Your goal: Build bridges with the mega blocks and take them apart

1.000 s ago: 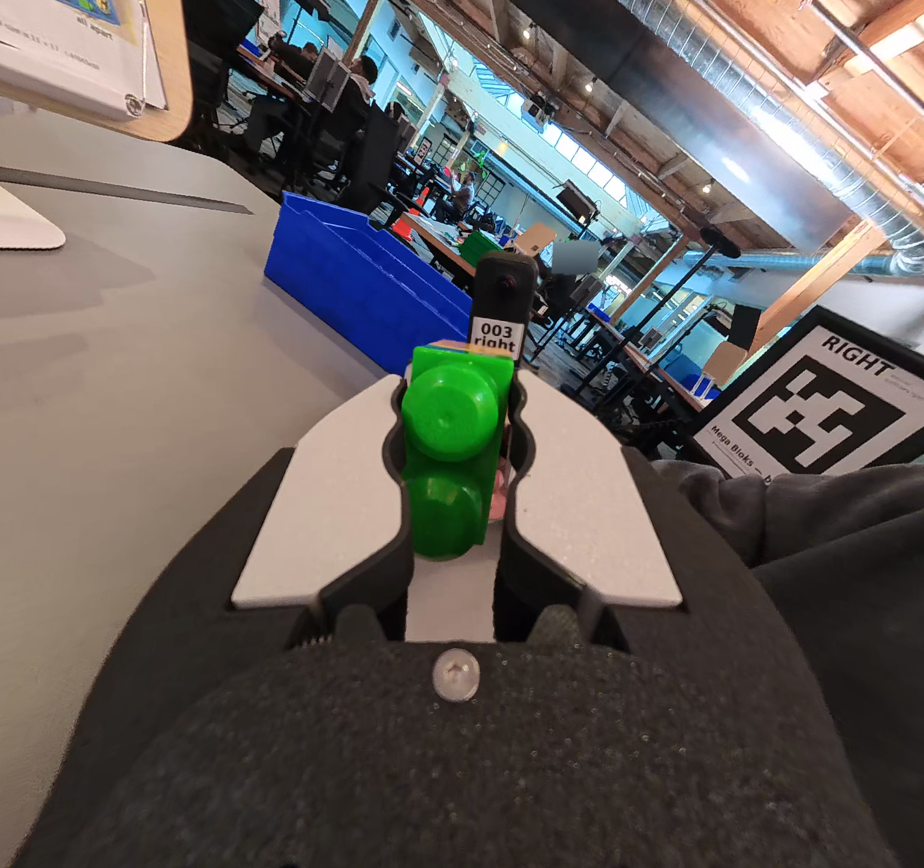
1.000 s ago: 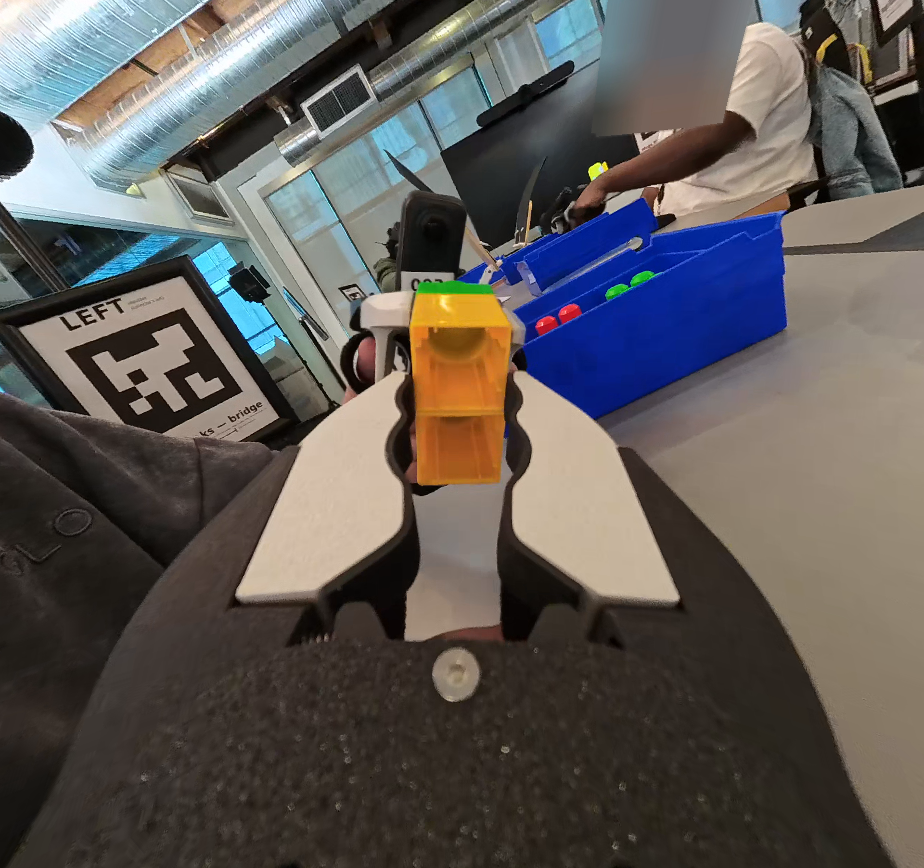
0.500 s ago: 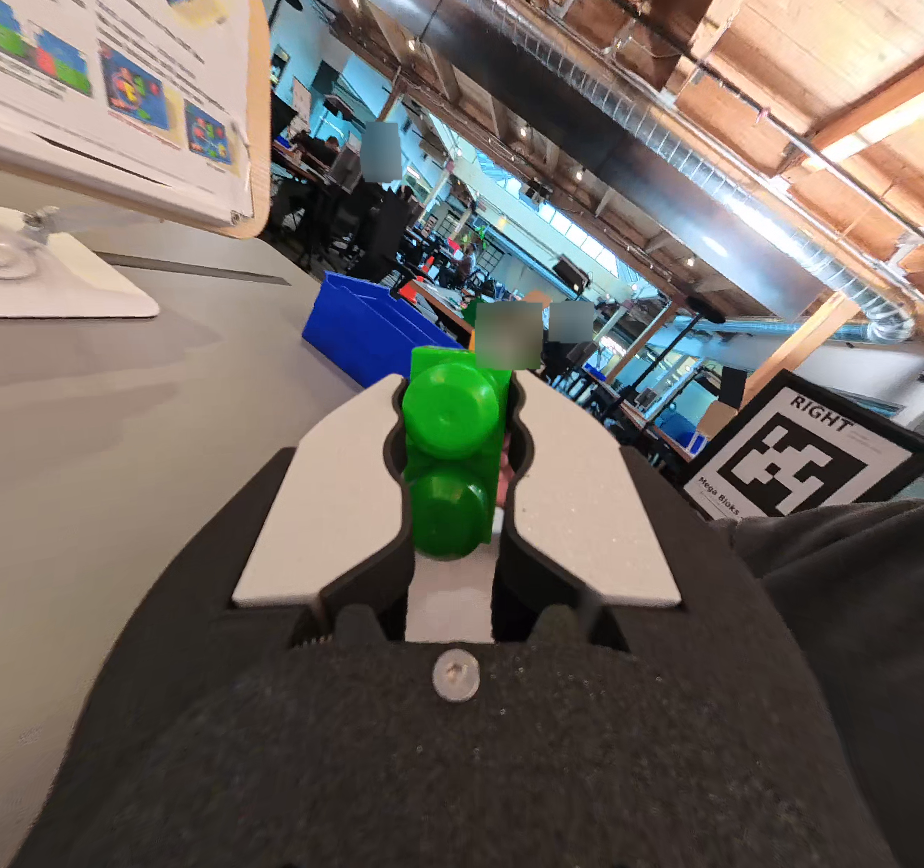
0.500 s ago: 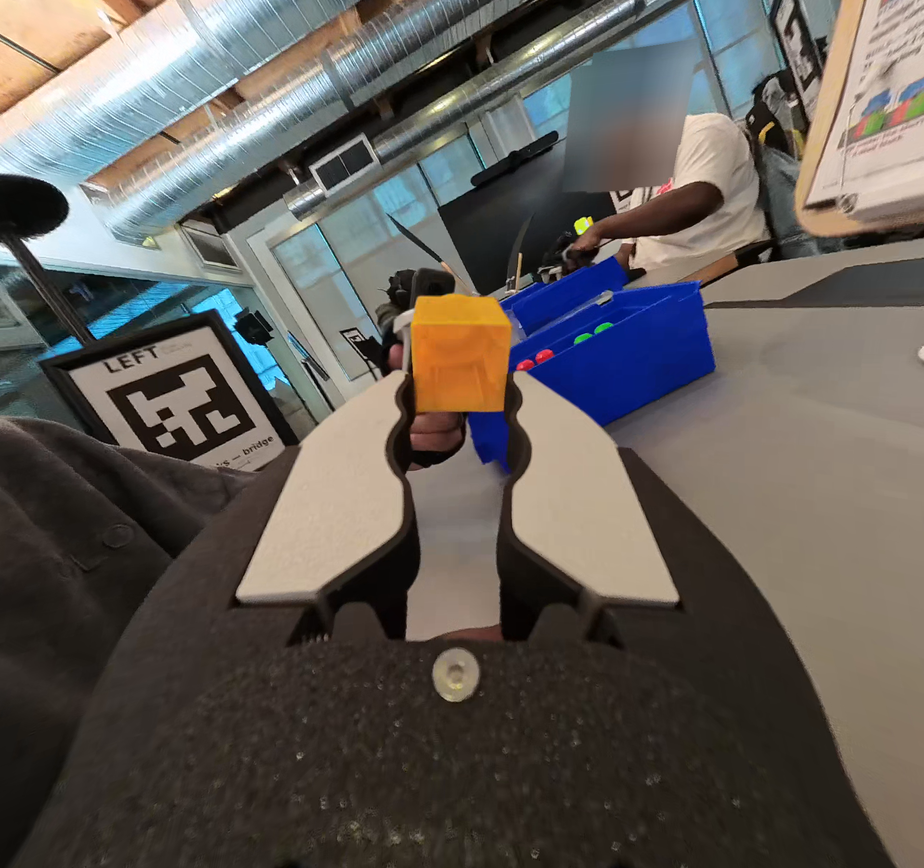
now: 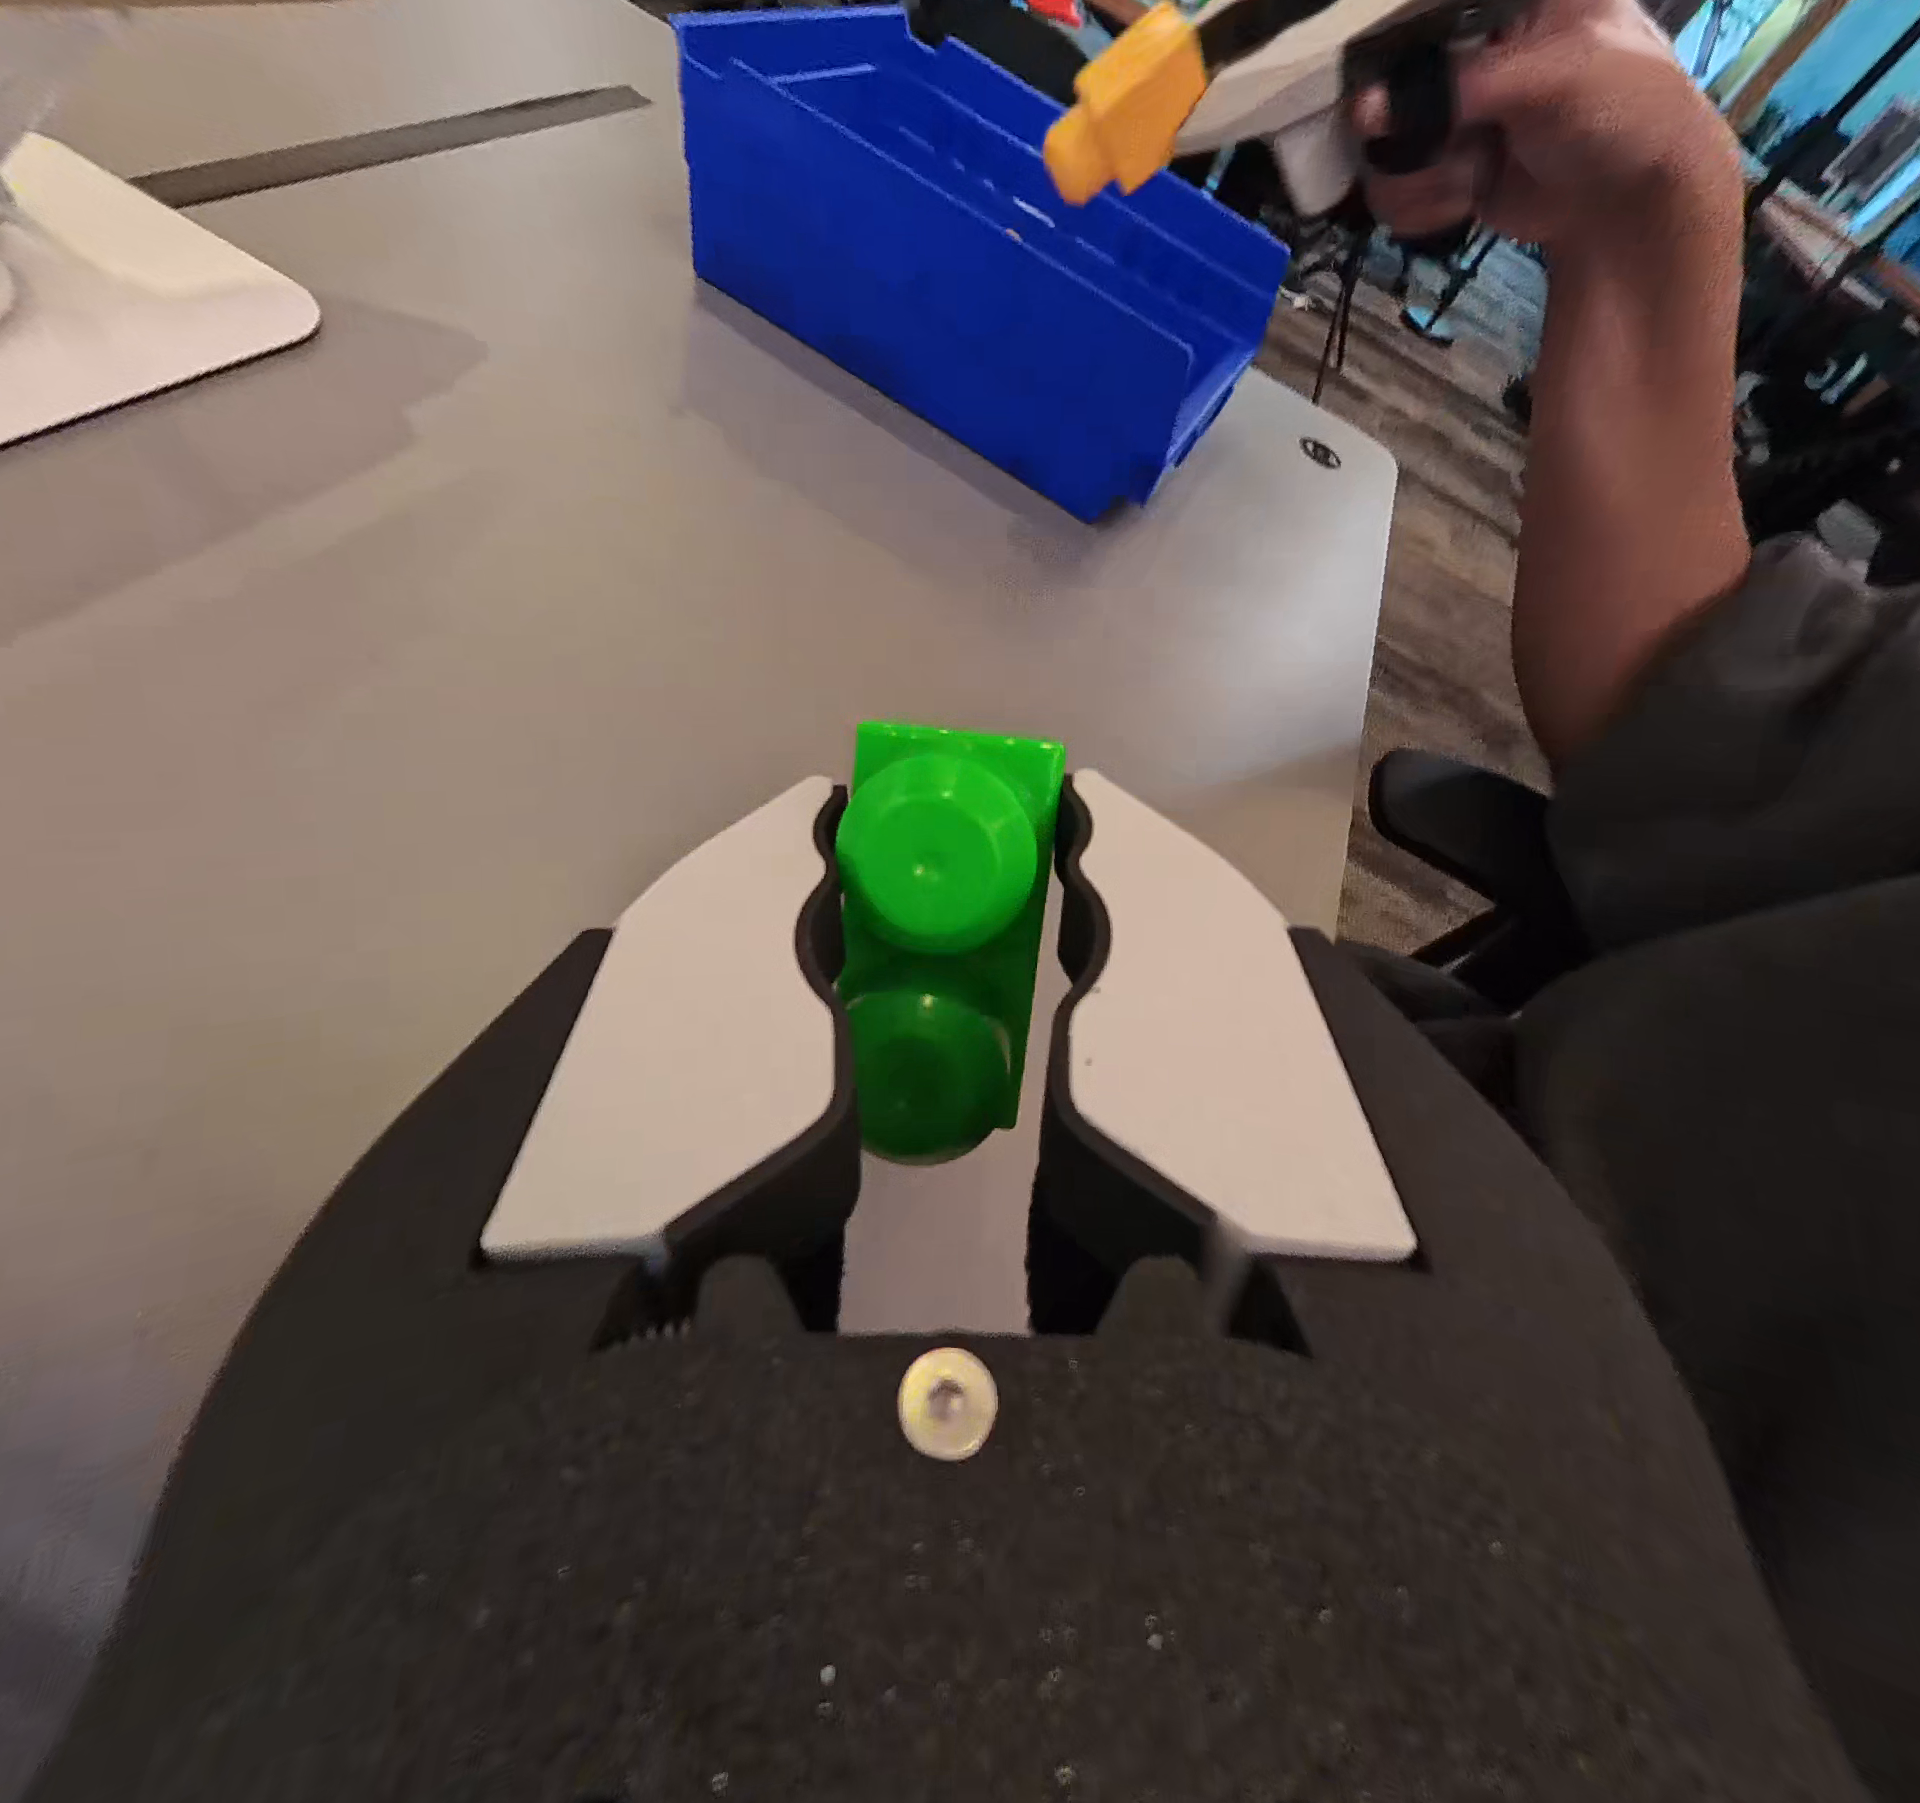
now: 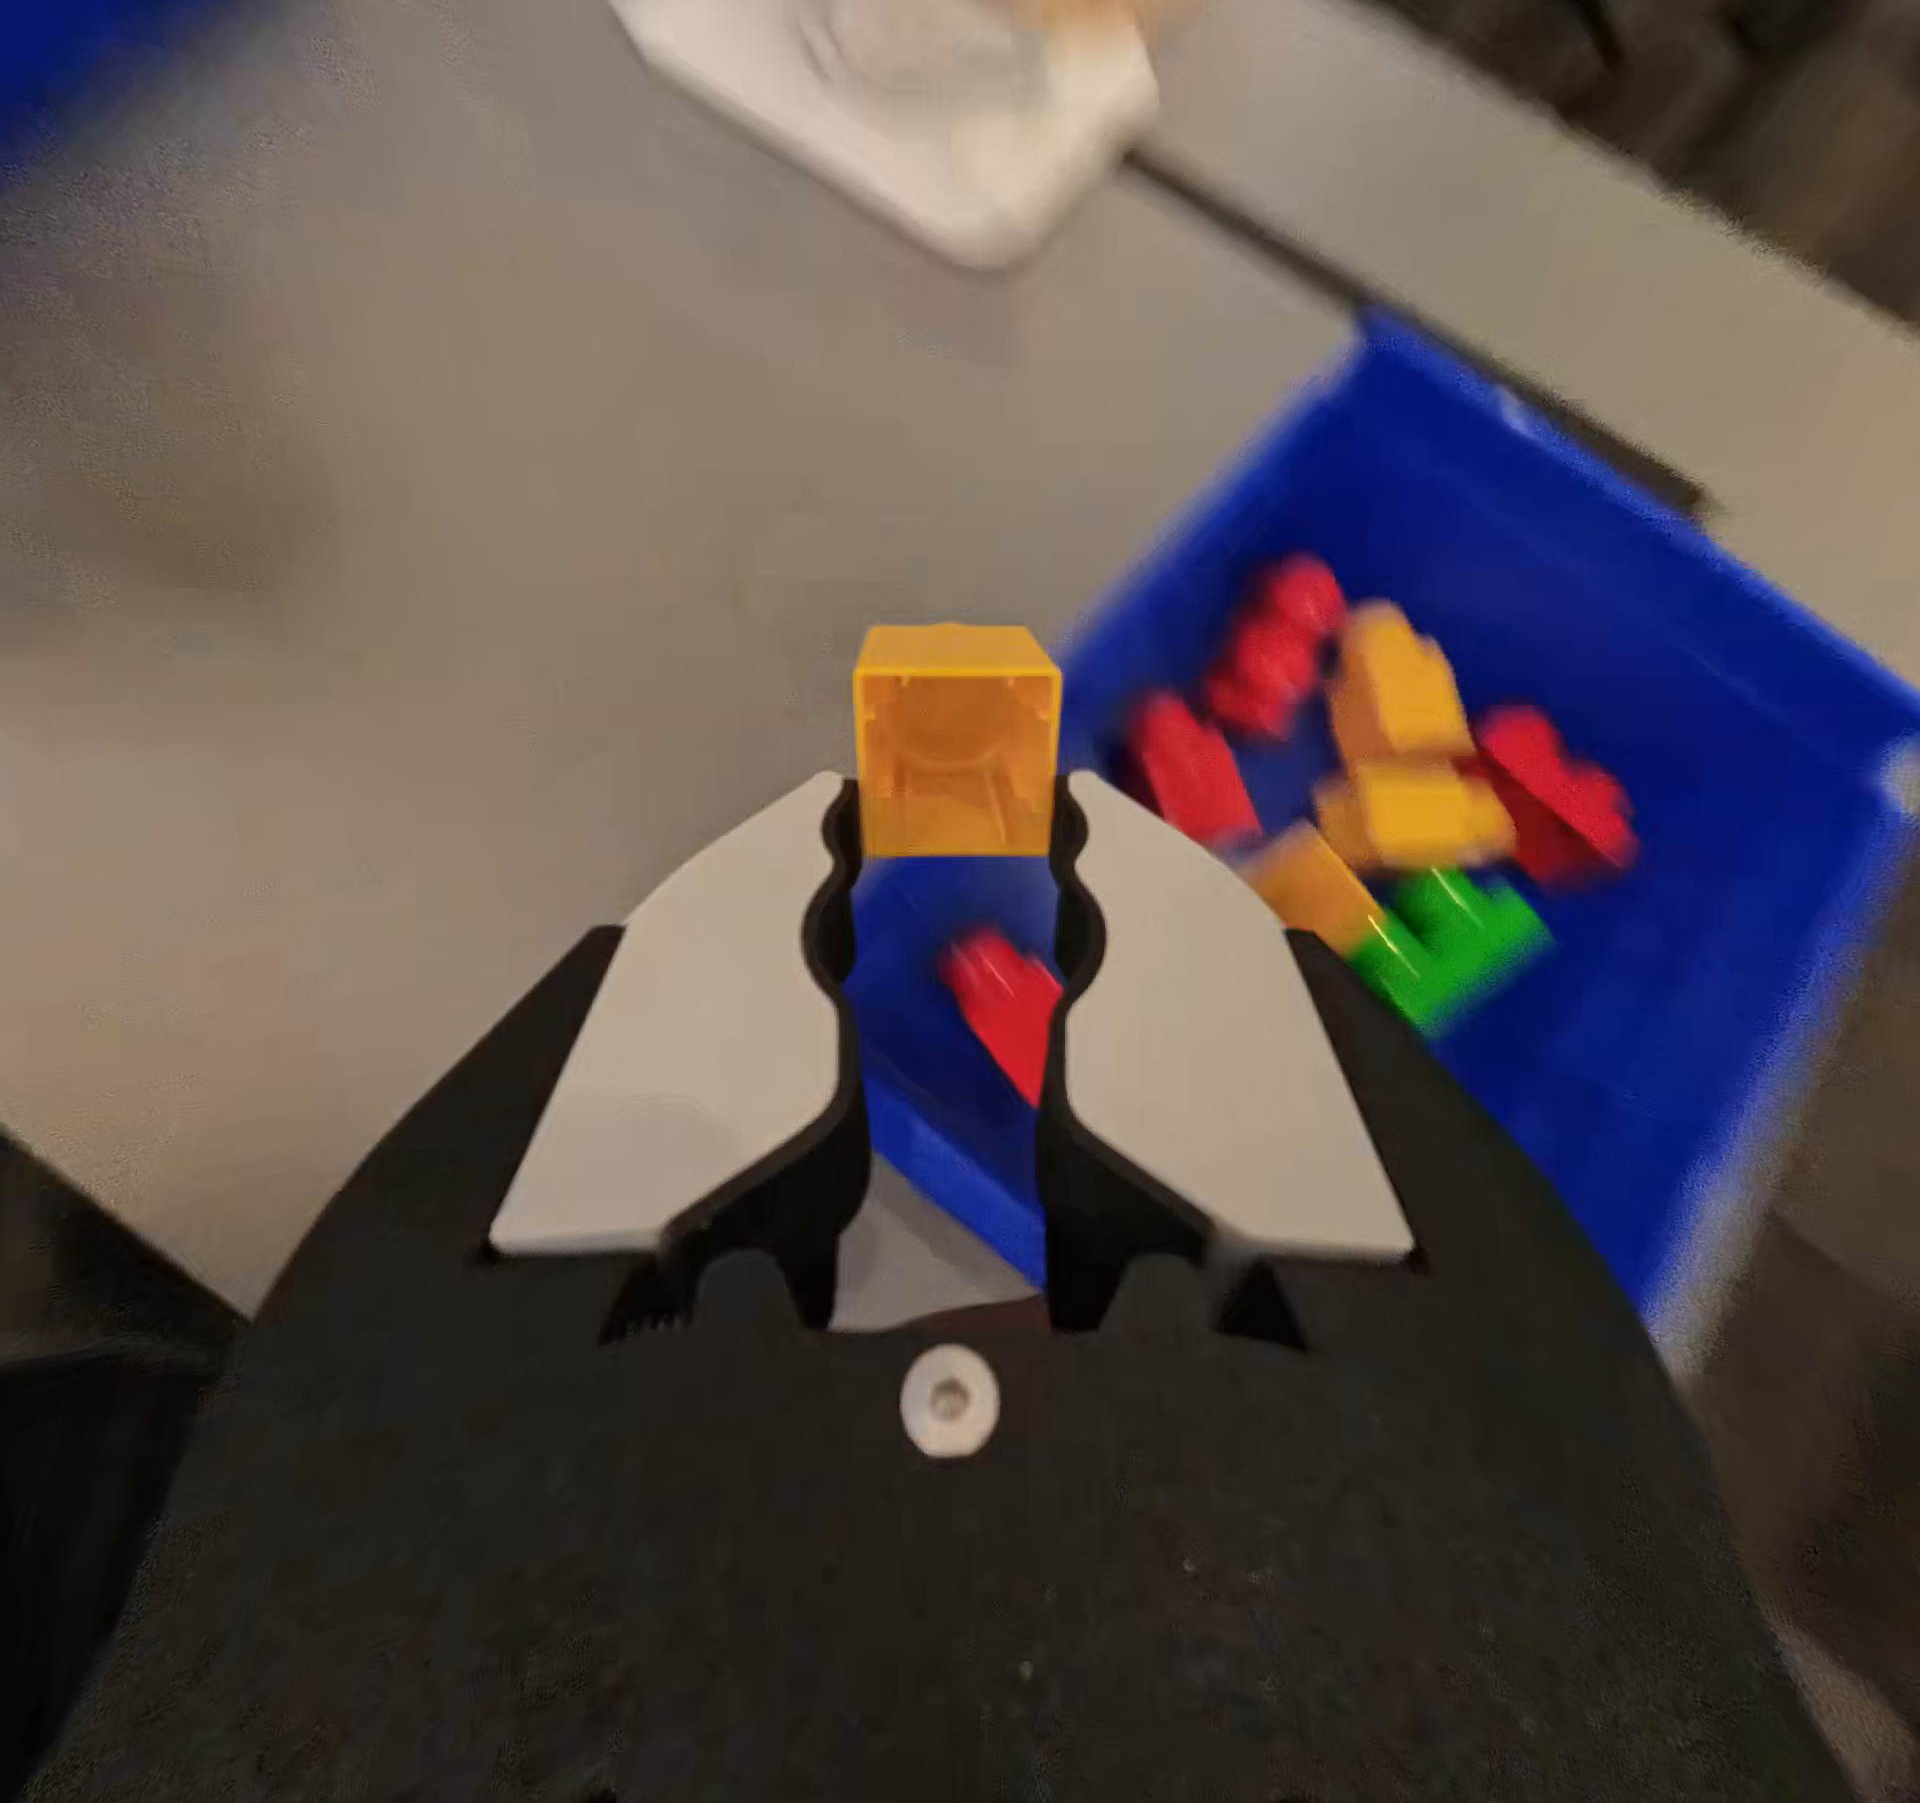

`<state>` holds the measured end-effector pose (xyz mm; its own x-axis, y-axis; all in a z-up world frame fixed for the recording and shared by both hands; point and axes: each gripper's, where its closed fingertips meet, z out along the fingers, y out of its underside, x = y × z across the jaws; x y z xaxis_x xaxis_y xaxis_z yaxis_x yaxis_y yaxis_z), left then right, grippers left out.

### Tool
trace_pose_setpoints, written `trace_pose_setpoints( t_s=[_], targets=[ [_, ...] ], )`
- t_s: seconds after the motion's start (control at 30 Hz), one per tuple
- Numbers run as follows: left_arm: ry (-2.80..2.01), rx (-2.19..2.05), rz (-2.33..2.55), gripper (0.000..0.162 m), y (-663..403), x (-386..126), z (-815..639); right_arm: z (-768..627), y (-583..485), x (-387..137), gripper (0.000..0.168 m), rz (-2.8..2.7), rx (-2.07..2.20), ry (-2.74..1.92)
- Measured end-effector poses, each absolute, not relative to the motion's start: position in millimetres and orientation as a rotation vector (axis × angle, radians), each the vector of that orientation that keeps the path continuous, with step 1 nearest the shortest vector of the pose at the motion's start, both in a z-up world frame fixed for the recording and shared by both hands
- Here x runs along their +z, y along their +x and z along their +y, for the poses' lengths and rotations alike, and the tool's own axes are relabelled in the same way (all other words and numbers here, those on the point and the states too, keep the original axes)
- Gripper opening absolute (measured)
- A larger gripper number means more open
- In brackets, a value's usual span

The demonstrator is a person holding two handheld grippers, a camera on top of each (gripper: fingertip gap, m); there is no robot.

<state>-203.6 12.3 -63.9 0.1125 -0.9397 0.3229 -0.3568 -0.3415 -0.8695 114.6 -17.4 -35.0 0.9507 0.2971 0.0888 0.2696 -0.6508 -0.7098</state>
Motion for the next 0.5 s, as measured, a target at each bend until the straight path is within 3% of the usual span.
trace_pose_setpoints(
  t_s=[0.1, 0.3, 0.5],
  targets=[
    [-1.765, -1.211, 1.323, 0.038, -199.6, -65.5, 2.8, -43.0, 175.8, -85.9, 0.035, -0.419, -0.161, -2.610],
    [-1.750, -1.203, 1.340, 0.038, -198.4, -61.6, 1.1, -48.9, 208.6, -140.1, 0.035, -0.368, -0.176, -2.797],
    [-1.757, -1.134, 1.361, 0.038, -202.0, -64.7, 2.7, -60.6, 217.3, -146.3, 0.037, -0.288, -0.183, -2.790]
  ],
)
